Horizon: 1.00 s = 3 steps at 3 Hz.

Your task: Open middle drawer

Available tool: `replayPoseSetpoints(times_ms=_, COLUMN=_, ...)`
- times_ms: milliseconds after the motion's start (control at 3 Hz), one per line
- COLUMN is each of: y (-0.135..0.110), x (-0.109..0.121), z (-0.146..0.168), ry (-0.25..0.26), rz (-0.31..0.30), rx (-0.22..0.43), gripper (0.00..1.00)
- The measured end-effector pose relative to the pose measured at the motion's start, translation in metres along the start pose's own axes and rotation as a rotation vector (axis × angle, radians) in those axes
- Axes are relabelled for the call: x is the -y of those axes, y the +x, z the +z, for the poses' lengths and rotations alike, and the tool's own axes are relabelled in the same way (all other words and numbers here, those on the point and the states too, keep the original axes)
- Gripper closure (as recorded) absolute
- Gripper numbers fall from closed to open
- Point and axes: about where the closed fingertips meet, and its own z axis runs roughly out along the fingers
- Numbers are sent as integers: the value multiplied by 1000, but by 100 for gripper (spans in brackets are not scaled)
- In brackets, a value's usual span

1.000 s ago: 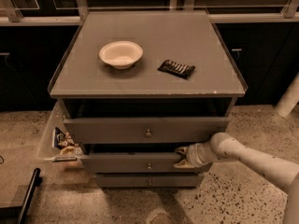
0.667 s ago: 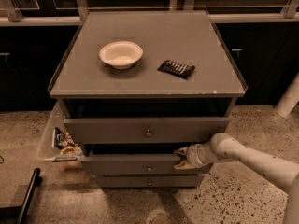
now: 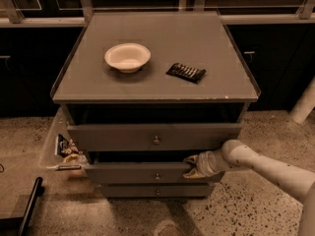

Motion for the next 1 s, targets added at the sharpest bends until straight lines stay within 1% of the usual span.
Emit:
replayPoseSetpoints(times_ms=333, y=2, x=0, z=-6, ry=-5, rz=10, rx=26, gripper=39)
replayPoseSetpoints(times_ms=667, y=6, x=-33, z=-24, ry=-43, rz=10, rx=71, gripper=42)
replayPoseSetpoints(times_ms=1000, y=11, x=-76, z=-52, ry=-71, rz=0, rx=98, gripper=65)
